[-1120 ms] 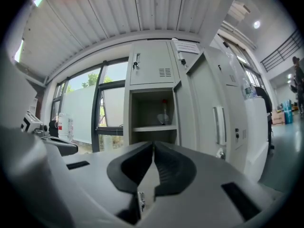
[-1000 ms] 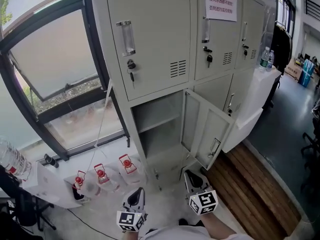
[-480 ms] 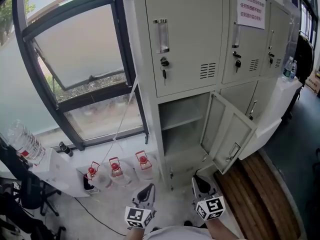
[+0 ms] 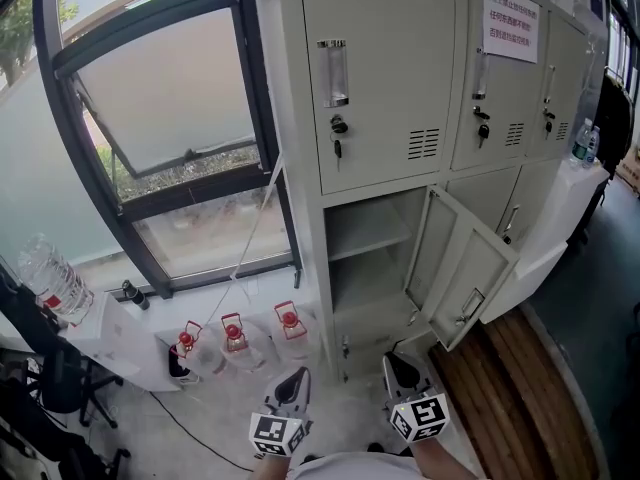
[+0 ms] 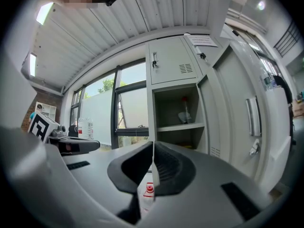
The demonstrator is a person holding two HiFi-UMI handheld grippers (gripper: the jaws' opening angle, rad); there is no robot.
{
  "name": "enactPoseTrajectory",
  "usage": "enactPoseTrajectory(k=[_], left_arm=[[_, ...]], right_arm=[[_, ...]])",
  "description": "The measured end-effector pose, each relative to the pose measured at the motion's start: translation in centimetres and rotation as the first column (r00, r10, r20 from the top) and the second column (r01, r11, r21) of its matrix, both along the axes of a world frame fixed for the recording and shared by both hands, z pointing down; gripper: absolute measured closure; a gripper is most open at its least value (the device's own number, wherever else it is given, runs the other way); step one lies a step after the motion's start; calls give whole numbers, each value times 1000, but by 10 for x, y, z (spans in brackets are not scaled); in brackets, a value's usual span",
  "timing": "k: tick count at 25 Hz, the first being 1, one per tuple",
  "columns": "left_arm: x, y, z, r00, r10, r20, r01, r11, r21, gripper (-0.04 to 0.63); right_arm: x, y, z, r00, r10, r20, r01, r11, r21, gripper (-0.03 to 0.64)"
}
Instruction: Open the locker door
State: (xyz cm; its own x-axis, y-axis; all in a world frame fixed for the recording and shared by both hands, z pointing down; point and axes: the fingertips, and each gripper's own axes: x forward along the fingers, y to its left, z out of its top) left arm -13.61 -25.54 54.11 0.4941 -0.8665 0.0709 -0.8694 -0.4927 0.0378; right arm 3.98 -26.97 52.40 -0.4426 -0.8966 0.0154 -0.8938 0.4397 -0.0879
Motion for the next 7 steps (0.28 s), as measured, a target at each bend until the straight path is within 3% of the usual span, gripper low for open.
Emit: enactPoseTrajectory(k=[7], left_arm=[[-6,-2,-3,1000,-13,-10,13,1000,4,584]], right_arm=[[-3,-2,-1,1000,-3,-4,3,1000,3,600]])
